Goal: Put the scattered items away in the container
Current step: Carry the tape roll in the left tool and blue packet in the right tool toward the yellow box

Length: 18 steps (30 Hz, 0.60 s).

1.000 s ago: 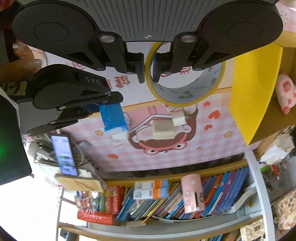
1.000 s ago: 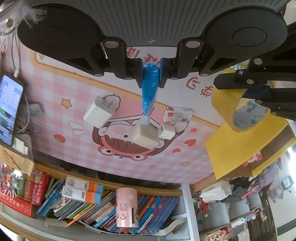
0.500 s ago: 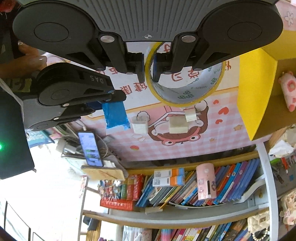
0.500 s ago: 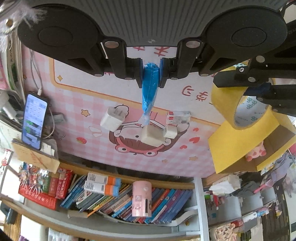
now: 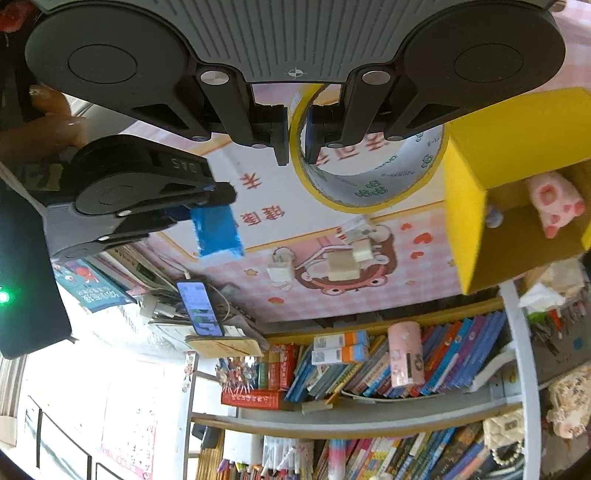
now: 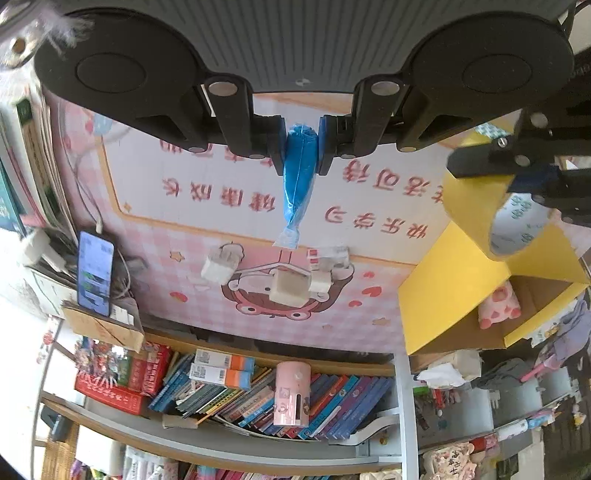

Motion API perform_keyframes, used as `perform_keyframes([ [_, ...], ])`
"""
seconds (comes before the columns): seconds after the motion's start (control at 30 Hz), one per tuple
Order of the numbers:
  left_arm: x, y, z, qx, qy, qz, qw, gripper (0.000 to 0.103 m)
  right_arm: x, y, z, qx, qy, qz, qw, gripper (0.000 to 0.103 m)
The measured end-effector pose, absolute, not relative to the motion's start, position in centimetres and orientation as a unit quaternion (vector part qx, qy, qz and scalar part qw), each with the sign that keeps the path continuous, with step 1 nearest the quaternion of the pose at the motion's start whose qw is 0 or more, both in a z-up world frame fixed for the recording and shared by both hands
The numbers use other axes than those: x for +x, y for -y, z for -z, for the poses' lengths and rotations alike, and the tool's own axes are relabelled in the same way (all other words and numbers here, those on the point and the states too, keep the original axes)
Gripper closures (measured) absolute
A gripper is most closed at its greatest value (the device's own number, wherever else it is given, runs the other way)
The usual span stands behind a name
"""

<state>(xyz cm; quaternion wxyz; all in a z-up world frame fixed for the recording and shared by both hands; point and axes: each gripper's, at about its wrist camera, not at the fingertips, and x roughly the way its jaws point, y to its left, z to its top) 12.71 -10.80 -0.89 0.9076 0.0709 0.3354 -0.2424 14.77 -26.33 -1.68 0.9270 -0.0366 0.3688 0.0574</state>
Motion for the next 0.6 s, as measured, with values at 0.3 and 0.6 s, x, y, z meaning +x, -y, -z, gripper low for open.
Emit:
perform_keyframes([
  [0.3, 9.0, 4.6, 1.3, 0.077, -0.347, 0.237, 0.904, 0.095, 9.9, 20.4, 2.3, -0.025, -0.383, -0.057, 0.922, 0.088],
  [0.6, 6.6, -0.4, 2.1, 0.066, -0.364, 0.218, 0.903, 0.095, 7.6, 14.8, 2.6, -0.039, -0.398, -0.089, 0.912, 0.088],
])
